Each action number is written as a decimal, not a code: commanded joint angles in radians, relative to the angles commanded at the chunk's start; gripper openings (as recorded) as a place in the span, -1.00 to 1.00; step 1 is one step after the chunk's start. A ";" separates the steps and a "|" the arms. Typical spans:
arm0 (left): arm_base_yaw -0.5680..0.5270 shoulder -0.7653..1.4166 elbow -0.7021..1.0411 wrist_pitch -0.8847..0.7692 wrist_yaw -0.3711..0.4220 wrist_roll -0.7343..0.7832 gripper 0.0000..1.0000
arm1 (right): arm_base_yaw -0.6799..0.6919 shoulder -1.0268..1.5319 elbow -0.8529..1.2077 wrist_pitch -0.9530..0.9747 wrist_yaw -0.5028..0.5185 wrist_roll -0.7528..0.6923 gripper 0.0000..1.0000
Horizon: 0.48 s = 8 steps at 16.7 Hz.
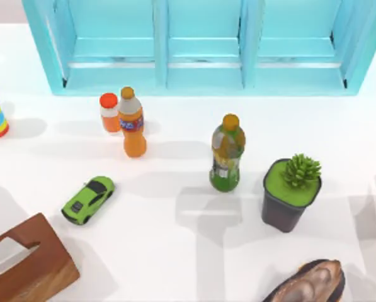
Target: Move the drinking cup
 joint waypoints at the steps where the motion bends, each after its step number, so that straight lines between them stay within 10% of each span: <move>1: 0.000 0.000 0.000 0.000 0.000 0.000 -1.00 | 0.000 0.000 0.000 0.000 0.000 0.000 1.00; 3: 0.000 0.000 0.000 0.000 0.000 0.000 -1.00 | 0.000 0.000 0.000 0.000 0.000 0.000 1.00; 8: 0.000 0.000 0.000 0.000 0.000 0.000 -0.25 | 0.000 0.000 0.000 0.000 0.000 0.000 1.00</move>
